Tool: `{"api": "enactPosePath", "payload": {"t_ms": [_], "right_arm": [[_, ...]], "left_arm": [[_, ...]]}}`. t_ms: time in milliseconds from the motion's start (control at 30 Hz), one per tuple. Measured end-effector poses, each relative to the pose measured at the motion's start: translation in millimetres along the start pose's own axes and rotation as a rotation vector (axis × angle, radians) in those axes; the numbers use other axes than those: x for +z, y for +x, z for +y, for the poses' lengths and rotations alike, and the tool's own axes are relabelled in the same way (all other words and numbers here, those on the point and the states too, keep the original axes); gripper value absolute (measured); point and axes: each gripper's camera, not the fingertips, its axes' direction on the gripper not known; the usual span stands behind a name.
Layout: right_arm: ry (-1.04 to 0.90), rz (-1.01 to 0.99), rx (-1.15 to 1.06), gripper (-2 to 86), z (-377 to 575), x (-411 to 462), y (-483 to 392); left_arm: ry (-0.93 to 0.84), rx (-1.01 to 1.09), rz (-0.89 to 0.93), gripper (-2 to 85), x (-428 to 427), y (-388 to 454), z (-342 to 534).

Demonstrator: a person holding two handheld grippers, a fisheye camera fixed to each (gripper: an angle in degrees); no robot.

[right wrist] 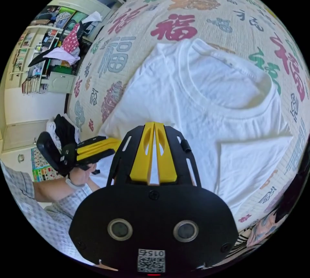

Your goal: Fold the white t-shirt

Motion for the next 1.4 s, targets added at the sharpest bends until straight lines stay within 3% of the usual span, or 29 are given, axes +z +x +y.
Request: {"api": "enactPosePath", "payload": {"t_ms": [133, 300, 467, 600, 667, 867, 1033, 1200, 1400], "right_arm": [[-0.05, 0.001, 0.065, -0.9, 29.2, -10.0, 7.5], [0.097, -0.12, -0.009, -0.7, 28.5, -44.2, -23.8], [-0.074, 0.026, -0.046, -0.9, 20.7, -17.3, -42.3], [-0.037, -0.011, -0.028, -0.9, 48.0, -38.2, -36.4], [0.021, 0.031, -0.008, -0.8, 64.3, -63.0, -26.5], [0.179, 0.223, 0.079, 5.3, 94.8, -154.7, 42.6], [0.14, 0.227, 0.062, 8.5, 77.3, -180.0, 76.7], [-0.014, 0.183, 0.028, 8.0, 65.0, -167.4, 93.3], [0.011, 0.011, 0.026, 0.5, 99.2, -185.7, 111.6]], "left_arm": [[0.002, -0.009, 0.003, -0.8, 1.8, -0.1, 0.5], [0.072, 0.023, 0.045, -0.8, 5.2, 9.1, -29.1], [-0.073, 0.069, -0.031, -0.7, 43.3, 5.9, -52.4], [-0.202, 0.128, 0.016, -0.1, 52.5, -5.3, -67.6], [-0.177, 0.146, 0.063, 0.8, 40.9, -14.9, -86.5], [-0.059, 0.267, 0.051, 8.1, 27.0, -37.5, -217.6], [-0.191, 0.374, 0.086, 9.2, 100.0, -33.5, -310.4], [-0.364, 0.369, 0.068, 9.1, 162.5, -36.5, -333.5], [-0.353, 0.387, 0.097, 2.8, 164.2, -49.1, -346.7]]}}
